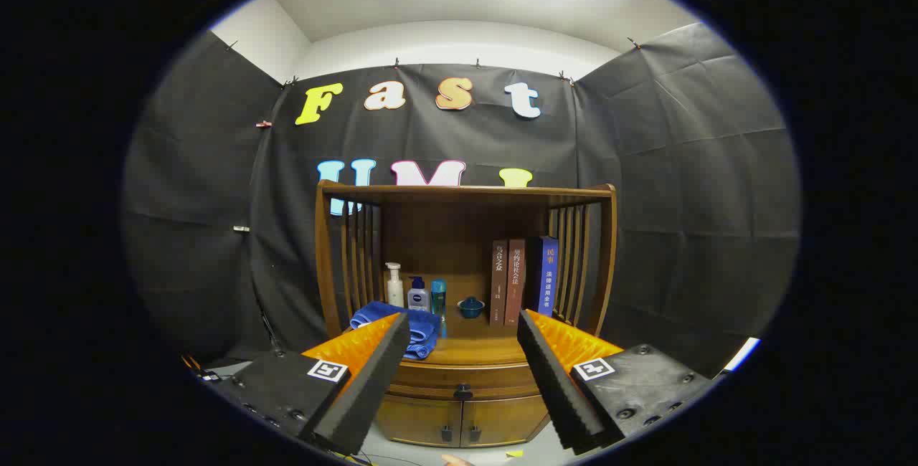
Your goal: Pull open the drawer, take out the items inside it, and place them on the countertop above the cabinet.
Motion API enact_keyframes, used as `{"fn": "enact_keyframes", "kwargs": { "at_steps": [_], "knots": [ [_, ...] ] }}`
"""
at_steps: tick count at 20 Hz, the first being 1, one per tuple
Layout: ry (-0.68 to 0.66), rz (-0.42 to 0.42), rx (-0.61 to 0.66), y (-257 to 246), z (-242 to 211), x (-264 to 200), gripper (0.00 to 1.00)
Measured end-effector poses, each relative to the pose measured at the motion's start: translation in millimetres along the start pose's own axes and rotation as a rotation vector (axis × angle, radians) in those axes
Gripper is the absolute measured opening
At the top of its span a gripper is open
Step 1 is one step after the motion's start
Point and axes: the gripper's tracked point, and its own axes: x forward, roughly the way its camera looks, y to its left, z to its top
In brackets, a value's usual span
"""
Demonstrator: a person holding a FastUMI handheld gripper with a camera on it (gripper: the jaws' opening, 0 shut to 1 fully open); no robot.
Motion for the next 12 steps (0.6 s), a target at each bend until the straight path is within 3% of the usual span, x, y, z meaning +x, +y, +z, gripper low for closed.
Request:
{"fn": "enact_keyframes", "kwargs": {
  "at_steps": [12],
  "knots": [
    [0.013, -0.001, -0.006, 0.8, -1.2, 6.3, 0.98]
  ]
}}
